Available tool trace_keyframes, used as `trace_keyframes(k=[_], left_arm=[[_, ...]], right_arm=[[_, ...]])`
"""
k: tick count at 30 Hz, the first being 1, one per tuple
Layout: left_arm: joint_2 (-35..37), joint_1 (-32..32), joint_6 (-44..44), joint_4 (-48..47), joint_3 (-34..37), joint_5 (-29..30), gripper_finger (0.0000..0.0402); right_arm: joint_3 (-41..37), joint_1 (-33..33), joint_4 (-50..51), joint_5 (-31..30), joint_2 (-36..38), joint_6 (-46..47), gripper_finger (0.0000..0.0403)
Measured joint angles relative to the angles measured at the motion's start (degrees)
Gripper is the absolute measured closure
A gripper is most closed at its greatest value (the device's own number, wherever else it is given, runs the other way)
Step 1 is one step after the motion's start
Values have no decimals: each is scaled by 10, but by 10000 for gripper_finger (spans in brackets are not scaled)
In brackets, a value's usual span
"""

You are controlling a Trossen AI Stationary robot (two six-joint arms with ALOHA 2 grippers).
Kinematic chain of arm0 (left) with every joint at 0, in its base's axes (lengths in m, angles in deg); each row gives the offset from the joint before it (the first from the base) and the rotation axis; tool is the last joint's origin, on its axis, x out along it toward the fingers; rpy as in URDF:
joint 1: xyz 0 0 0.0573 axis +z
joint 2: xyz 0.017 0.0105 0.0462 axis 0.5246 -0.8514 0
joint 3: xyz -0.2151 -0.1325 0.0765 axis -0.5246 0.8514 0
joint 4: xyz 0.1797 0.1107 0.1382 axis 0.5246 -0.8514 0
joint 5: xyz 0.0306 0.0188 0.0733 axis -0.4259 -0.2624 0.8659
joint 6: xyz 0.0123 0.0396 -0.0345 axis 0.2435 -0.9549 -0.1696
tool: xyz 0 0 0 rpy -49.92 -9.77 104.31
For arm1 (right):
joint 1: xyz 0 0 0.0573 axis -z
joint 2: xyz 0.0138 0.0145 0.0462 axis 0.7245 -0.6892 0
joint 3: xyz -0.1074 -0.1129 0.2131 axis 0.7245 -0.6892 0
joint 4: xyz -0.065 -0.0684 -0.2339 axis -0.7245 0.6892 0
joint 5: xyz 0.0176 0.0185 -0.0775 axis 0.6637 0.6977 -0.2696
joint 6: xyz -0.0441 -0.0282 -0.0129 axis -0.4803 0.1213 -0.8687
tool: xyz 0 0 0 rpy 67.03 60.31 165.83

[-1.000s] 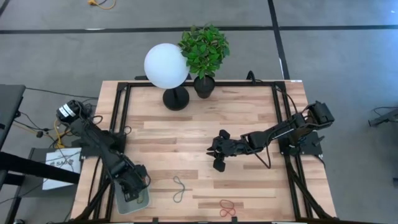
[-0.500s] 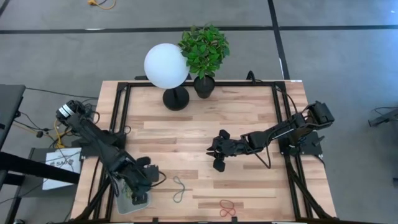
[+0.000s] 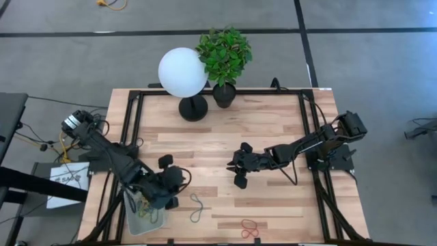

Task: Pick and place items into bin
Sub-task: Put the blue rubber band into the gray bin

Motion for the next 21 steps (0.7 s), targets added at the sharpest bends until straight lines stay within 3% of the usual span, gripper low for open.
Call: trace_keyframes(k=[8,16,21], left_arm=[[-70,34,-59,68,10,-146,324],[-179,51,-186,154,11,-205,324],[-218,72,-213,166,11,-242,324]], right_arm=[[0,0,0,0,0,0,326],[0,0,0,0,0,0,326],[0,0,0,0,0,0,326]])
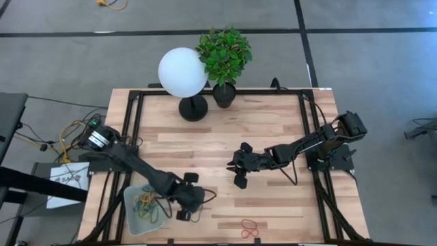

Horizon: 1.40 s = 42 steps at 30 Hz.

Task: Pick and place items into bin
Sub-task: Put the blue rubber band into the gray bin

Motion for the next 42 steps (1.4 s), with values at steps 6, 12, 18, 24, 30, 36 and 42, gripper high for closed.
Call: trace_keyframes(k=[6,12,18,24,30,36,42], left_arm=[[-24,25,0,5,0,-7,324],[-60,34,-22,9,0,-59,324],[-76,33,-39,13,-2,-44,324],[-77,33,-50,17,-2,-21,324],[-78,33,-65,39,1,-26,324],[-79,34,-116,50,0,-24,372],[-71,27,-120,32,-4,-25,398]], right_arm=[[0,0,0,0,0,0,326],[0,0,0,0,0,0,326],[0,0,0,0,0,0,326],[0,0,0,0,0,0,326],[0,0,-2,0,0,0,326],[0,0,-3,0,0,0,326],[0,0,-3,0,0,0,326]])
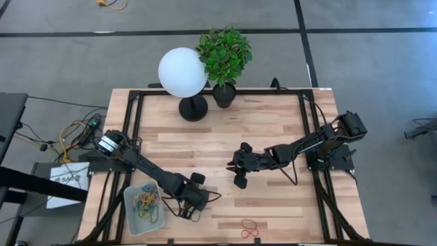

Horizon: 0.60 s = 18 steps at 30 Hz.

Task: Pick and place items into bin
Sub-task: Put the blue rubber band into the gray bin

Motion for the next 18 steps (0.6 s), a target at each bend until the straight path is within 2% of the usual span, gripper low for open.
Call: trace_keyframes(k=[6,9,11,15,18], left_arm=[[40,-29,20,-170,-71,13,401],[49,-51,84,-326,-137,39,401],[52,-67,159,-428,-186,40,401],[54,-103,360,-606,-255,-53,401],[58,-136,461,-633,-268,-123,401]], right_arm=[[0,0,-6,0,0,0,326],[0,0,-8,0,0,0,326],[0,0,-11,0,0,0,326],[0,-1,-11,0,0,24,326],[0,-1,-10,0,0,87,326]])
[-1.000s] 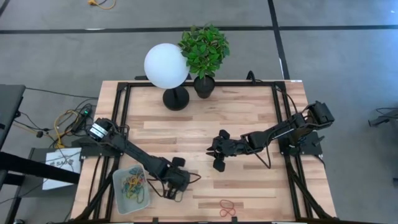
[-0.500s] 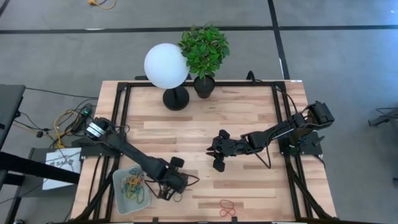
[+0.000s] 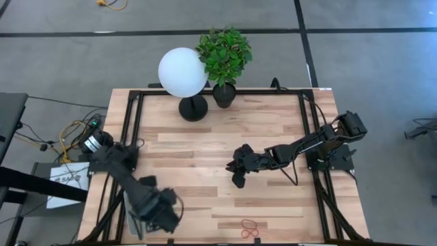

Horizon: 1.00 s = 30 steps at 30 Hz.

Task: Pick and place items into bin
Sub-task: Put the blue rubber band into the gray bin

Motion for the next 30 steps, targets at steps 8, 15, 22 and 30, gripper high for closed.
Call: trace_keyframes(k=[8,15,22,30], left_arm=[[9,-96,133,1,16,-28,401],[9,-134,172,45,85,17,401],[8,-130,118,160,156,22,401],[9,-105,110,199,186,28,401]], right_arm=[[0,1,-2,0,0,34,326],[0,1,-6,0,0,34,326],[0,1,-10,-2,0,33,326],[0,25,-17,-1,0,-11,326]])
